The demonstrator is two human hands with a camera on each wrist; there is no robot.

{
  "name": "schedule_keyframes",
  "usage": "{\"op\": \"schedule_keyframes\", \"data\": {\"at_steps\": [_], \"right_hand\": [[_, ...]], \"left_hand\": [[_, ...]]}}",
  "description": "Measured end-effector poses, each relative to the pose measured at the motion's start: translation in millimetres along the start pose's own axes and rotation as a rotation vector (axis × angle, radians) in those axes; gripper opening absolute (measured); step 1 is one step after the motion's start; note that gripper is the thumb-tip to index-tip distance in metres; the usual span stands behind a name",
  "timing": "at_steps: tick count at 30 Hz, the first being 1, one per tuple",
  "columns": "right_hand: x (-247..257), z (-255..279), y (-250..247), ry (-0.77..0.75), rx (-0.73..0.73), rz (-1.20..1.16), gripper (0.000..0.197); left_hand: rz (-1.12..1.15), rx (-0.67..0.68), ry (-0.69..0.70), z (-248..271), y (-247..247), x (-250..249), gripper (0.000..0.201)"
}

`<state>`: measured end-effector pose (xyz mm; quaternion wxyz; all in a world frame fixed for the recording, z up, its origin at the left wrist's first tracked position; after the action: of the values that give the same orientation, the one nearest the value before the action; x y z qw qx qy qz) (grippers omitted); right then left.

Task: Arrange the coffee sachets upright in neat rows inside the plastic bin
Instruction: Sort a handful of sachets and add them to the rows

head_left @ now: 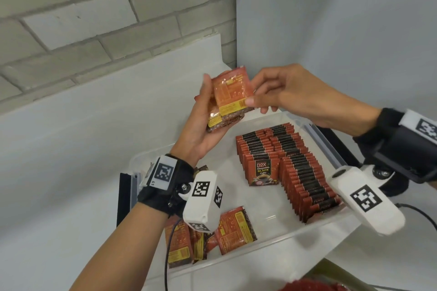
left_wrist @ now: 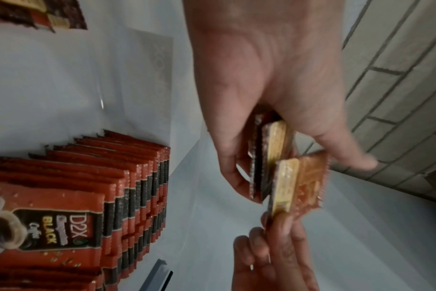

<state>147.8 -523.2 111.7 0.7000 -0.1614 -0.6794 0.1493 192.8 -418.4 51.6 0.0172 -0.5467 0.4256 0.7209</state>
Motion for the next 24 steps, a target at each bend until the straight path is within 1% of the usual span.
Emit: {"op": "schedule_keyframes", "data": {"at_steps": [1, 2, 3, 5, 7, 8, 10, 13, 16, 18, 20, 24], "right_hand": [[6, 1, -4, -0.036, -0.027, -0.024, 0.011], [12, 2, -9, -0.078, -0.053, -0.052, 0.011], [18, 3, -12, -0.123, -0.077, -0.075, 0.011], [26, 6, -16, -0.203, -0.108, -0.075, 0.012], [29, 7, -14, -0.254, -0.101, -0.014, 0.01], [28, 7, -11, -0.266, -0.085, 0.016, 0.009], [24, 8, -5, -0.287, -0.057, 0.063, 0.008], [20, 9, 0, -0.331, -0.046, 0.139, 0.019], [21, 12, 1, -0.347, -0.04, 0.165, 0.015], [22, 12, 0, -0.339, -0.036, 0.195, 0.014], [17, 11, -2, -0.285, -0.023, 0.182, 0.02], [-8, 11, 0, -0.026, 0.031, -0.017, 0.036]], "left_hand": [[-0.001, -0.011, -0.01, -1, -2, 1, 0.065], [0.013, -0.016, -0.015, -2, -4, 1, 0.071], [0.038, -0.022, -0.023, -2, -5, 2, 0.07], [0.086, -0.041, -0.051, -2, -7, 6, 0.057], [0.09, -0.039, -0.067, -2, -6, 8, 0.041], [0.073, -0.035, -0.065, -2, -5, 8, 0.036], [0.036, -0.009, -0.055, 0, -2, 8, 0.032], [0.017, 0.05, -0.069, 1, 3, 10, 0.028], [0.002, 0.087, -0.063, 0, 4, 11, 0.034], [-0.018, 0.095, -0.045, 0, 5, 10, 0.036], [-0.024, 0.093, -0.024, -1, 4, 8, 0.038], [-0.002, 0.04, 0.048, -1, -2, 0, 0.039]]}}
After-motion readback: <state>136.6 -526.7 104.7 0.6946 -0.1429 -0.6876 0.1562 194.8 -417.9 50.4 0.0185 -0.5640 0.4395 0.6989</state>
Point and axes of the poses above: each hand's wrist, its own z-axis away from the middle knuckle, its own y-axis out of the palm, x = y × z, the point moved 10 cm from there along -z, towards the middle knuckle, and after that the axes turned 1 degree about x, right-handed, at the moved point
